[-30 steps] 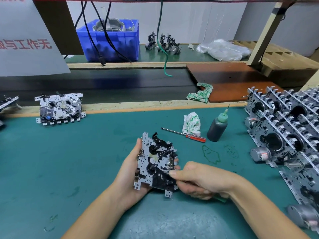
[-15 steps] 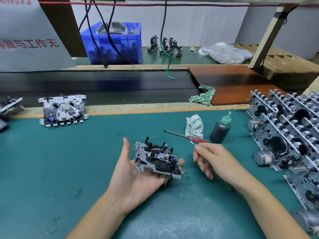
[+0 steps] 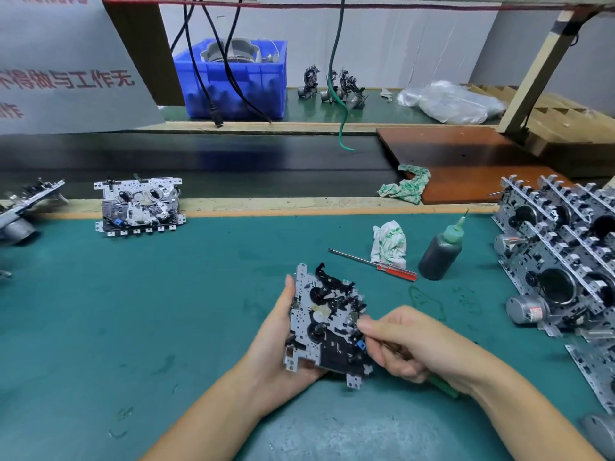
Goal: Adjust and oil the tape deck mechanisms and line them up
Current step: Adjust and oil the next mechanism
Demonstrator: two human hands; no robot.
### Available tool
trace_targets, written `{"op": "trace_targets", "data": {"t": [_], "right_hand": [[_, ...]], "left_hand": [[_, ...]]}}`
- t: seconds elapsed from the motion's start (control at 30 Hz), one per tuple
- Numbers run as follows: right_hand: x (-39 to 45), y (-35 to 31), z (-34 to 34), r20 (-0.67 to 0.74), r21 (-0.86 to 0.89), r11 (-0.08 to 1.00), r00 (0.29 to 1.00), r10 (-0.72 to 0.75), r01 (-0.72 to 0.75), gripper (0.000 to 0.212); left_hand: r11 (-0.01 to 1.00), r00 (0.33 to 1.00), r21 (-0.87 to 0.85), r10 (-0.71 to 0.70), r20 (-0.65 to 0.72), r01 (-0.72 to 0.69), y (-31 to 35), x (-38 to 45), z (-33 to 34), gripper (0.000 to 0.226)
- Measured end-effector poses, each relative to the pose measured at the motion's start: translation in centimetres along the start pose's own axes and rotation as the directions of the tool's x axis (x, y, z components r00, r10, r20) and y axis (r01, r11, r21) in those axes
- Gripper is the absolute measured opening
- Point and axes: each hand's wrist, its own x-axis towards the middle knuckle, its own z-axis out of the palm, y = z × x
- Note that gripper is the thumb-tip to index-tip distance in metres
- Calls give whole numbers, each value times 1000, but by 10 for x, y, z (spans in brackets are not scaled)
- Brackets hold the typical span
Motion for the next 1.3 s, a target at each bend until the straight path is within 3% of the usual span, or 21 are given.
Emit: {"op": "trace_targets", "data": {"t": [0.93, 1.13, 1.3], "right_hand": [[-3, -6, 0, 53, -221, 974, 997, 61, -48, 66], [-1, -5, -7, 143, -206, 978, 988, 58, -28, 62], [-2, 2, -6, 88, -142, 989, 996, -33, 45, 65]], "left_hand": [[1000, 1000, 9, 15, 4, -15, -2, 3, -4, 73], [999, 1000, 38, 13, -7, -13, -1, 2, -2, 72], [999, 999, 1, 38, 18, -38, 0, -3, 1, 72]]}}
